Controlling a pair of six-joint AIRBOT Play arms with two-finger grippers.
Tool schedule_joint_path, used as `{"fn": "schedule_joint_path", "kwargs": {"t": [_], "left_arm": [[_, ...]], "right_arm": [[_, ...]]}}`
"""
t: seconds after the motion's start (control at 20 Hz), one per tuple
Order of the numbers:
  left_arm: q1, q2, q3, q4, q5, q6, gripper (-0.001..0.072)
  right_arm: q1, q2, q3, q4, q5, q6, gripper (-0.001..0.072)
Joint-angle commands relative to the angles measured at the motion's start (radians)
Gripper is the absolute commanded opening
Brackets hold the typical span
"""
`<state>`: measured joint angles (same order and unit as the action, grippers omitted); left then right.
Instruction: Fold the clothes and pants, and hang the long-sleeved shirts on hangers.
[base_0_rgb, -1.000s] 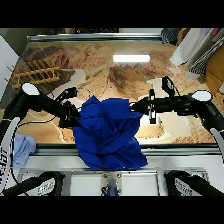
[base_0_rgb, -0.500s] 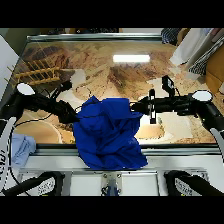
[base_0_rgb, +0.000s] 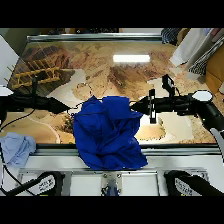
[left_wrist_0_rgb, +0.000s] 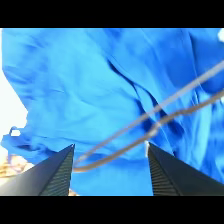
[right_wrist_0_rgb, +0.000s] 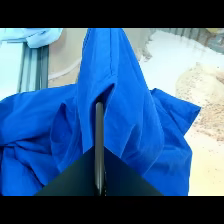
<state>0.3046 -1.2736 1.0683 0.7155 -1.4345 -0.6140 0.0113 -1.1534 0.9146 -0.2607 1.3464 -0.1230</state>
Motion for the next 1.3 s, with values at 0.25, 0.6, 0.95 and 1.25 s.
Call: {"fn": "schedule_joint_path", "kwargs": {"t": [0.25,0.6,0.95,1.25], "left_arm": [[0.039,0.221,0.000,0.227,0.150,-0.386,0.0464],[-0.407,0.320,-0.001,0.518,0.153,-0.893,0.0464],[-0.760,0.128,-0.001,0.666,0.256,-1.094,0.0465],[-0.780,0.039,-0.001,0.470,0.500,-1.157,0.0465]], "right_arm": [[-0.009,0.058,0.001,0.006,-0.117,0.050,0.0004],[-0.010,0.100,0.001,0.011,-0.180,0.080,0.0004],[-0.010,0.140,0.001,0.011,-0.179,0.098,0.0004],[-0.010,0.168,0.001,0.011,-0.180,0.098,0.0004]]}}
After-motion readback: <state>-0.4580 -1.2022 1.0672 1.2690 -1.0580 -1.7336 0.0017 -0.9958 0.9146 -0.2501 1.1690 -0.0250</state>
